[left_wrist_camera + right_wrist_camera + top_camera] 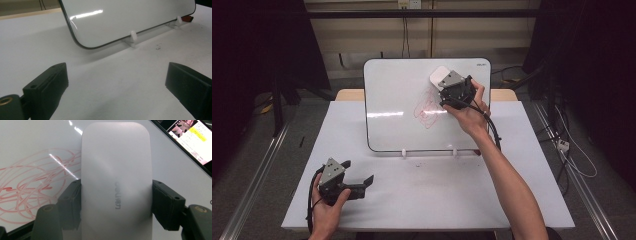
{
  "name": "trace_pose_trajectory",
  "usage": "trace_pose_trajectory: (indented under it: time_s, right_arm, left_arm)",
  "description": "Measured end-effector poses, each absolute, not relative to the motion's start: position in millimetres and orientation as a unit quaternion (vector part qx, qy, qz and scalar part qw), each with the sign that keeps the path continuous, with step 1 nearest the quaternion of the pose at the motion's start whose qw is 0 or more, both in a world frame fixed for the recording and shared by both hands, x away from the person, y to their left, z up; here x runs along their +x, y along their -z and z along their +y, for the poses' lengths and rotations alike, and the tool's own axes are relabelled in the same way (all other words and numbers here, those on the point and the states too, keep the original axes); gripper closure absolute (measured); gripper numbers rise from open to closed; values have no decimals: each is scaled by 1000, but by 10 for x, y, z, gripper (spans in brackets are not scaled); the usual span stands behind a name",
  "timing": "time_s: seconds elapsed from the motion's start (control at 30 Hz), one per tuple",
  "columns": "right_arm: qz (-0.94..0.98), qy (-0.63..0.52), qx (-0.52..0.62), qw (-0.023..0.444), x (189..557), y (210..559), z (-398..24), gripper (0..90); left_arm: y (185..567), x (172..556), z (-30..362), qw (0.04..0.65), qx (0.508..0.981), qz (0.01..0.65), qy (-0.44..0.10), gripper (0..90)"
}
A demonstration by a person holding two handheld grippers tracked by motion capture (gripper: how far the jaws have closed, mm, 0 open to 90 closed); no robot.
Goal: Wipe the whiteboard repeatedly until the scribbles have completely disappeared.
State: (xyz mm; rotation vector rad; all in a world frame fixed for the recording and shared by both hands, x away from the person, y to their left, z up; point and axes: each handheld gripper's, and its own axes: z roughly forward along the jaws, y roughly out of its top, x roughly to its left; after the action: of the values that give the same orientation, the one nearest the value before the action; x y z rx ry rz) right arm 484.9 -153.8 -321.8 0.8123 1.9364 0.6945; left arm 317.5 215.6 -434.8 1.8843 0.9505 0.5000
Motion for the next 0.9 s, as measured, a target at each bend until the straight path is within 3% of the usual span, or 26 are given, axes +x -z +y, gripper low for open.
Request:
trace_pose_trajectory:
  time_s: [0.9]
  right_arm:
    - [803, -283, 276, 446, 4604, 3547, -1205, 314]
  left_arm:
    - [4344, 3160, 2136, 473, 763, 391, -204, 45]
